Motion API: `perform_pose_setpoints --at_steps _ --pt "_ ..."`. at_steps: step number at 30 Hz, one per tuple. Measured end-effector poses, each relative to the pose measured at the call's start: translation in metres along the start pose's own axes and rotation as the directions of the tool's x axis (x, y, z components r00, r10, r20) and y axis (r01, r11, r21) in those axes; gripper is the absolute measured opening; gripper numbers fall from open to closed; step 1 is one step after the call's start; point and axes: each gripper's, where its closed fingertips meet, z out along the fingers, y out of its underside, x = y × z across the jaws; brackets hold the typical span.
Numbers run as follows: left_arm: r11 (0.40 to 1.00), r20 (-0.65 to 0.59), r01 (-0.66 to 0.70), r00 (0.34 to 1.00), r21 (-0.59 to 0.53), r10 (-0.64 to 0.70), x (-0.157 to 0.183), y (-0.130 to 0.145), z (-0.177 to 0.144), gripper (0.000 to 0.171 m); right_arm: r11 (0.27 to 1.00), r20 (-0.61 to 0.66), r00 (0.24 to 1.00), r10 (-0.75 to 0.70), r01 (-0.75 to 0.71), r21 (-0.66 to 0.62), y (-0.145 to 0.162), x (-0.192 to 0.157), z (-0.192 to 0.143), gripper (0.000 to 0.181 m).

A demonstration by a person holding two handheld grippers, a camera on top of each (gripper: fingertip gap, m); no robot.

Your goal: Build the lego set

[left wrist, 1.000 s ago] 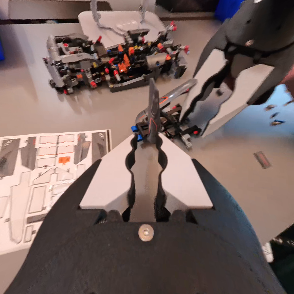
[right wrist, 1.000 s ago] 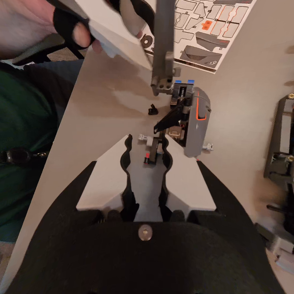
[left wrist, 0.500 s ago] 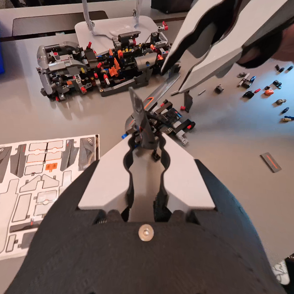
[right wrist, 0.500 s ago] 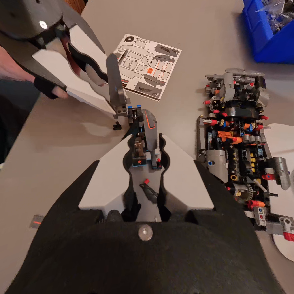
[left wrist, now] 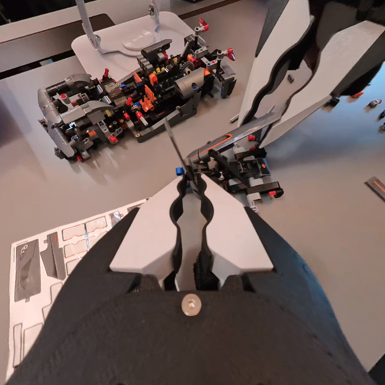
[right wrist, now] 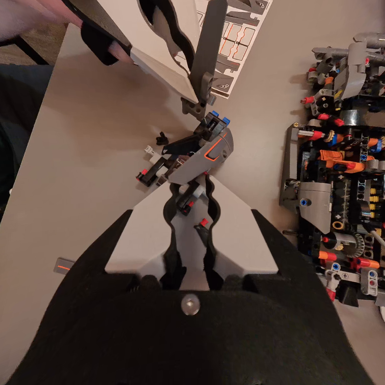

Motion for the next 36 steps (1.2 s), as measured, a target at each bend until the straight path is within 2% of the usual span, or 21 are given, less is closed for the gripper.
perform_pose_setpoints --at_steps 6,9,15,26,30,34,36 --pt "1.0 -0.043 -0.009 0.999 -0.005 0.009 -0.001 -0.001 0.005 0.006 0.997 -0.018 0.996 -0.083 0.083 -0.001 -0.006 -0.006 -0.01 0.028" --pt "0.999 -0.082 -0.033 0.996 -0.022 0.031 -0.001 -0.001 0.006 0.005 0.983 -0.037 0.983 -0.179 0.18 0.037 -0.015 -0.013 -0.014 0.027" --pt "0.997 -0.117 -0.059 0.992 -0.042 0.054 -0.002 -0.001 0.011 0.005 0.968 -0.039 0.968 -0.249 0.25 0.022 -0.016 -0.02 -0.009 0.021" --pt "0.995 -0.131 -0.089 0.988 -0.05 0.082 -0.001 -0.004 0.017 0.005 0.975 0.005 0.975 -0.22 0.22 -0.016 0.0 -0.018 -0.008 0.02" --pt "0.996 -0.101 -0.073 0.993 -0.046 0.068 -0.005 -0.007 0.016 0.009 0.983 -0.012 0.983 -0.181 0.181 0.025 -0.007 -0.013 -0.011 0.018" --pt "1.0 -0.001 -0.018 1.0 0.011 0.018 -0.012 -0.018 -0.008 0.027 0.992 -0.019 0.995 -0.094 0.095 0.08 -0.015 -0.005 -0.013 0.016" --pt "0.999 0.027 -0.045 0.999 0.019 0.044 -0.003 -0.021 -0.022 0.025 0.993 -0.011 0.997 -0.074 0.075 0.095 -0.018 -0.006 -0.012 0.017"
